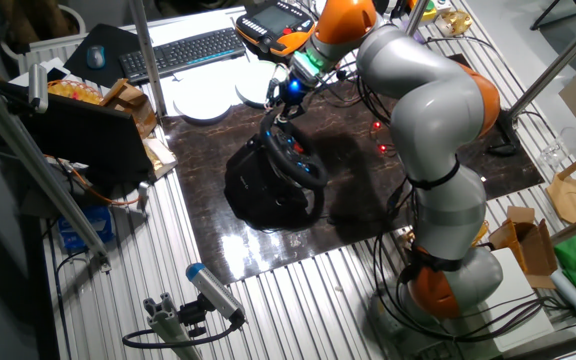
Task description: Rotate the steering wheel 90 degrees counterclockwise
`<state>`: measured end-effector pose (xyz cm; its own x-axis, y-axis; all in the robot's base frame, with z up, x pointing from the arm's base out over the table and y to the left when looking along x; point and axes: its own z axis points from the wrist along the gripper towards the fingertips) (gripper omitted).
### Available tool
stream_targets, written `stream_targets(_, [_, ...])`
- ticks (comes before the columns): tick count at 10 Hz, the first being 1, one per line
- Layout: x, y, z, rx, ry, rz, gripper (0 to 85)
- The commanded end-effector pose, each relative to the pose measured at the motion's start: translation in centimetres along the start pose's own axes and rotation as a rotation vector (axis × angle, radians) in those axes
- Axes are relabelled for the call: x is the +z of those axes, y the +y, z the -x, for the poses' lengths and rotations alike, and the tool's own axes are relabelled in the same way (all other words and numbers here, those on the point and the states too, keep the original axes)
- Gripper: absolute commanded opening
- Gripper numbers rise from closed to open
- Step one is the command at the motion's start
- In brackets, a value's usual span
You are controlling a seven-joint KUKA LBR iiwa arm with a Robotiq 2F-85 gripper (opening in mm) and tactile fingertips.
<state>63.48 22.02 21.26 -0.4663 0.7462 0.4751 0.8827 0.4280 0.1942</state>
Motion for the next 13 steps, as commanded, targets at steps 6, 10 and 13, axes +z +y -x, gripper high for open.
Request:
stream_targets(6, [1.1,0.8,1.5,0.188,-0.028,-0.024,68.3])
stream_targets(10, [1.5,0.8,2.4,0.272,-0.043,-0.041,57.7])
stream_targets(13, [1.8,0.6,2.0,0.279,-0.045,-0.042,48.3])
